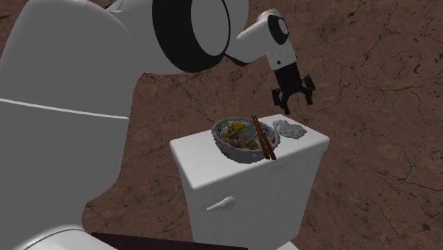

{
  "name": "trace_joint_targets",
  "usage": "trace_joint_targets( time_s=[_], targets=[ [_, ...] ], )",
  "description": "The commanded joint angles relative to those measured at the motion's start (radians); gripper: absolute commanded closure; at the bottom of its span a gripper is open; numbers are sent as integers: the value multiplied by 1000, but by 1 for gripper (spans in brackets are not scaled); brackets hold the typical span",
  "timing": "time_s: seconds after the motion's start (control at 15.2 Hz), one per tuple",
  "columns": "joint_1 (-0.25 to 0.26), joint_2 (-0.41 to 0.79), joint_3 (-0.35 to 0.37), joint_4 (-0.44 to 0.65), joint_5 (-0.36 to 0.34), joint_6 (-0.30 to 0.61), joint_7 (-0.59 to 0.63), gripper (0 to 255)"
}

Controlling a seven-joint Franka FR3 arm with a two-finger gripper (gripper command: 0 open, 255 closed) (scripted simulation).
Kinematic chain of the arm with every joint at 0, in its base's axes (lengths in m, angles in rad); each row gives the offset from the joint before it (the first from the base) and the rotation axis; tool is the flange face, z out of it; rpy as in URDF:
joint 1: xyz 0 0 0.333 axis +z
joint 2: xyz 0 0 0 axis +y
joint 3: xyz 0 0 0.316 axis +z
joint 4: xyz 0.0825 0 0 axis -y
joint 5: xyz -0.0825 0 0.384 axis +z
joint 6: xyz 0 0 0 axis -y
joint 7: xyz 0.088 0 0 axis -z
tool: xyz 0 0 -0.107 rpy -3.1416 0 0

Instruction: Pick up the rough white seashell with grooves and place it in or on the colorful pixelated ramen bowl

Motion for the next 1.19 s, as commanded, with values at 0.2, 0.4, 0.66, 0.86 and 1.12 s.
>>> trace_joint_targets(
  time_s=[0.2,0.4,0.66,0.86,1.12],
  targets=[
    [-76,9,109,-62,226,49,19,0],
    [-109,7,153,-62,204,47,31,0],
    [-116,6,163,-63,200,46,35,255],
    [-115,-2,163,-77,199,52,37,255],
    [-115,8,164,-59,200,44,36,255]
  ],
)
